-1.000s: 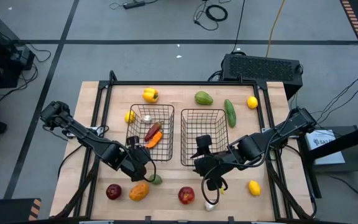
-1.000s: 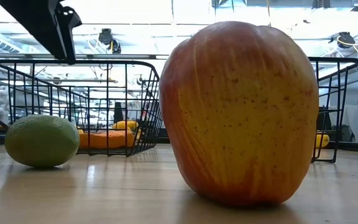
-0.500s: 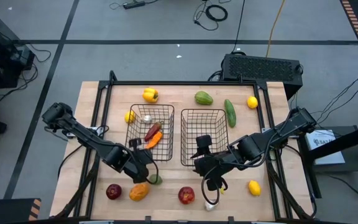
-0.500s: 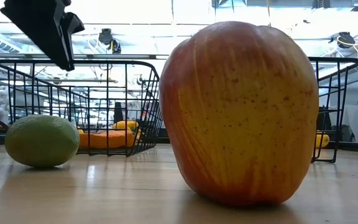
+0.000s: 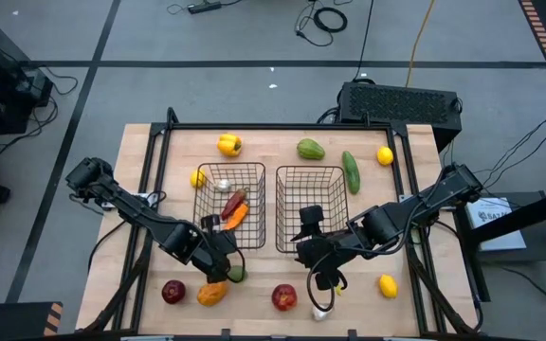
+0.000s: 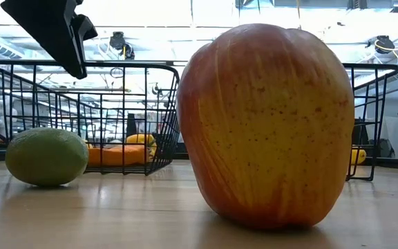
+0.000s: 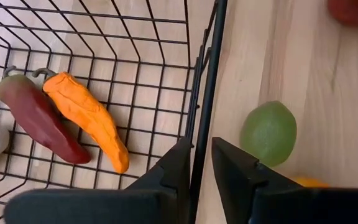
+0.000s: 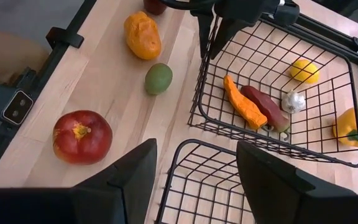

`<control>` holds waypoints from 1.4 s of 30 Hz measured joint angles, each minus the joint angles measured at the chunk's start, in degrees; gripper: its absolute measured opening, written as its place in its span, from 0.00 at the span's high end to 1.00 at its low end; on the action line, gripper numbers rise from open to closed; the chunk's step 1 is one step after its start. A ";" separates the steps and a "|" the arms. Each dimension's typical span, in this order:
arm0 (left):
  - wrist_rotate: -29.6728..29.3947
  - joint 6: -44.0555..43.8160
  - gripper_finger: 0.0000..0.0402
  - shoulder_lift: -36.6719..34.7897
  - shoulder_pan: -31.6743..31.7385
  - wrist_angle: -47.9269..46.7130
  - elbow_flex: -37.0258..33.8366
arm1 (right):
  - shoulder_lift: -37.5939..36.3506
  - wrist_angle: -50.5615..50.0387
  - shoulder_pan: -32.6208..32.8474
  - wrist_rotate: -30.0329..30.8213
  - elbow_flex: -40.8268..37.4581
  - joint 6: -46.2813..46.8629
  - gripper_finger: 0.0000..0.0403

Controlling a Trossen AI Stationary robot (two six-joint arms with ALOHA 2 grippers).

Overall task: Sort produce into baskets
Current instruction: Adjust the left black wire basket, then put the green chayote into the left black wire basket

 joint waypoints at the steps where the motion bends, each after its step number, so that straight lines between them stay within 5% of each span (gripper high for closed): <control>1: -0.07 0.01 0.81 0.00 0.00 0.00 0.00 | 0.00 0.02 0.00 0.00 0.00 0.26 0.47; 6: 1.24 -0.08 0.69 0.00 -0.23 -0.03 0.01 | 0.00 -0.11 0.00 0.00 0.00 1.09 0.47; 11: 0.65 -0.09 0.43 -0.33 -0.23 -0.08 0.02 | 0.00 -1.22 0.00 0.31 0.00 1.31 0.47; 17: 0.21 -1.45 0.19 -0.52 -0.31 -4.53 5.33 | 0.00 -6.68 -0.78 10.63 0.00 2.06 0.47; 26: -11.39 3.00 0.13 -0.52 -0.99 -12.65 16.34 | -2.19 -13.59 -12.38 11.45 -0.01 -0.80 0.47; 36: -26.52 9.45 0.13 -0.55 -0.81 -14.70 19.29 | -5.98 -12.48 -40.66 -8.16 -0.10 -14.15 0.30; 42: -28.79 9.19 0.13 -2.47 -0.38 -15.90 19.50 | -5.92 -0.47 -54.72 -23.85 -9.39 -19.08 0.12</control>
